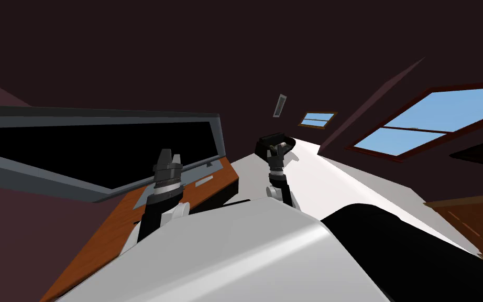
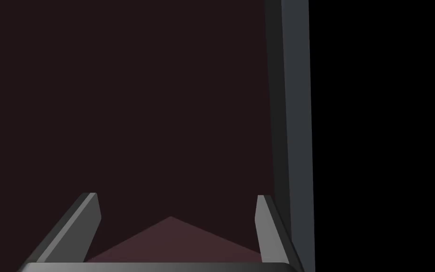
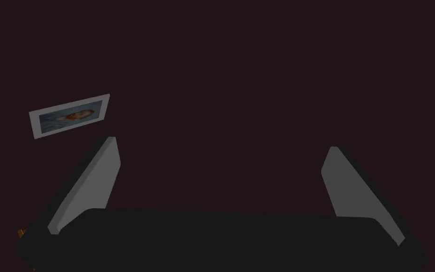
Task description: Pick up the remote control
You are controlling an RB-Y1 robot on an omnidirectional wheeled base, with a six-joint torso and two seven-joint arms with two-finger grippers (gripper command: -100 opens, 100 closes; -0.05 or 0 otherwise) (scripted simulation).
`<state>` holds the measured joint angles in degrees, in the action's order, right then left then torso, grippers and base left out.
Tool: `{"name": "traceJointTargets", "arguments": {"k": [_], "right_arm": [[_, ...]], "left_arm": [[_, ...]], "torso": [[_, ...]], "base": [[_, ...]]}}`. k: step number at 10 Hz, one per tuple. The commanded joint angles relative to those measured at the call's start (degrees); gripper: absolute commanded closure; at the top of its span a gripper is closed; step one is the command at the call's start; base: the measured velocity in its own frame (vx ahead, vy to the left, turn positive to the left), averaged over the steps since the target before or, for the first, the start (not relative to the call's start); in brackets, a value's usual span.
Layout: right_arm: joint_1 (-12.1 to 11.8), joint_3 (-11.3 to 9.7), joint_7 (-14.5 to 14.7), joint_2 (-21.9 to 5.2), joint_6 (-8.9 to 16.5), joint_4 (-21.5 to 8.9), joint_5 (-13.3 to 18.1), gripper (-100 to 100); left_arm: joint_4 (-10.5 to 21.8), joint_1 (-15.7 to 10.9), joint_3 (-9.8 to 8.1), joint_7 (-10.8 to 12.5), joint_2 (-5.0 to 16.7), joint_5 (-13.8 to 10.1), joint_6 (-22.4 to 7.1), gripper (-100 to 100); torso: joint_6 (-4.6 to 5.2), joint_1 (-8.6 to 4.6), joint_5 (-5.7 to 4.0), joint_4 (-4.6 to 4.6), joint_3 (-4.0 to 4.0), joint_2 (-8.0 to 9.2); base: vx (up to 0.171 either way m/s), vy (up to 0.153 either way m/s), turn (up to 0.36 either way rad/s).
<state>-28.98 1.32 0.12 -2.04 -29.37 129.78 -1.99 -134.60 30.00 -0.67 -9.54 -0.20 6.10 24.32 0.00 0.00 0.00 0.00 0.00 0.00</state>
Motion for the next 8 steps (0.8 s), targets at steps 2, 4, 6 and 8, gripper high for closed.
{"name": "traceJointTargets", "arguments": {"k": [2, 4, 6, 8], "right_arm": [[0.0, 0.0, 0.0, 0.0, 0.0, 0.0, 0.0, 0], [0.0, 0.0, 0.0, 0.0, 0.0, 0.0, 0.0, 0], [0.0, 0.0, 0.0, 0.0, 0.0, 0.0, 0.0, 0], [0.0, 0.0, 0.0, 0.0, 0.0, 0.0, 0.0, 0]], "left_arm": [[1.6, 0.2, -0.64, 0.7, 3.0, -1.1, -1.6, -100], [4.0, 0.5, -1.59, 1.6, 5.8, -2.8, -4.0, -100], [7.1, 0.9, -2.92, 3.0, 8.6, -5.1, -7.2, -100], [10.6, 1.2, -4.52, 4.6, 11.4, -7.9, -10.9, -100]], "torso": [[0.01, -0.01, 0.00, 0.00, 0.00, 0.01], [0.01, -0.03, 0.00, 0.00, 0.02, 0.03], [0.01, -0.04, -0.01, 0.01, 0.03, 0.05], [0.01, -0.07, -0.01, 0.01, 0.02, 0.05]], "base": [[-0.004, -0.010, -0.063], [-0.010, -0.017, -0.098], [-0.011, -0.022, -0.150], [-0.016, -0.028, -0.193]]}}
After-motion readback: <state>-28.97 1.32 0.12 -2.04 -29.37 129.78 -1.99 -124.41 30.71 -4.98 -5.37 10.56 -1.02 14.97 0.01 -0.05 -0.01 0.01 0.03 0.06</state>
